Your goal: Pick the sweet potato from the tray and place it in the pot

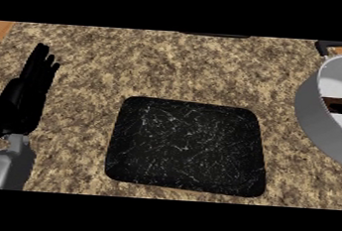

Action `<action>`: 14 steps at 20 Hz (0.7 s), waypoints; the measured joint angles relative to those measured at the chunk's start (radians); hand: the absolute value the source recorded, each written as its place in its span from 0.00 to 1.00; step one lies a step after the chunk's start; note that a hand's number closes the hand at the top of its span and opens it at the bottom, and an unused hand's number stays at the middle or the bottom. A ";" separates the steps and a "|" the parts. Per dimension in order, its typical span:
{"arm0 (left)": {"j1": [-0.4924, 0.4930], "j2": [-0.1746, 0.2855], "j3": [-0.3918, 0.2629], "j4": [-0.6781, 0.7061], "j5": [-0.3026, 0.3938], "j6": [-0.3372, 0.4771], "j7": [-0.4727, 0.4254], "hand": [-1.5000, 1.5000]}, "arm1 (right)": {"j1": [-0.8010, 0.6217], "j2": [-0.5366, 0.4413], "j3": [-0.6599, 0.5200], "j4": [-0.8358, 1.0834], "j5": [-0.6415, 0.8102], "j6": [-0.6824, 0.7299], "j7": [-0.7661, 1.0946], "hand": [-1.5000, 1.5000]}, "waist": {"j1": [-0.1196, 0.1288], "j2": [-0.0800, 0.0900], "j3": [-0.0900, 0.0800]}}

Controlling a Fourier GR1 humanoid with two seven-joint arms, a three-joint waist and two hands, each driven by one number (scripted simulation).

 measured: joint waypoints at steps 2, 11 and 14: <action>-0.006 0.001 0.000 -0.005 -0.005 0.006 0.013 0.50 | -0.020 -0.004 -0.046 0.026 -0.060 0.030 -0.022 0.00 | -0.002 0.001 0.003; 0.003 -0.010 0.006 0.005 -0.014 0.001 -0.007 0.50 | -0.032 -0.161 -0.199 0.233 -0.235 0.207 -0.136 0.00 | -0.002 0.008 0.011; 0.014 -0.014 0.010 0.005 -0.014 -0.006 -0.016 0.50 | -0.004 -0.229 -0.224 0.304 -0.261 0.277 -0.185 0.00 | -0.002 0.009 0.013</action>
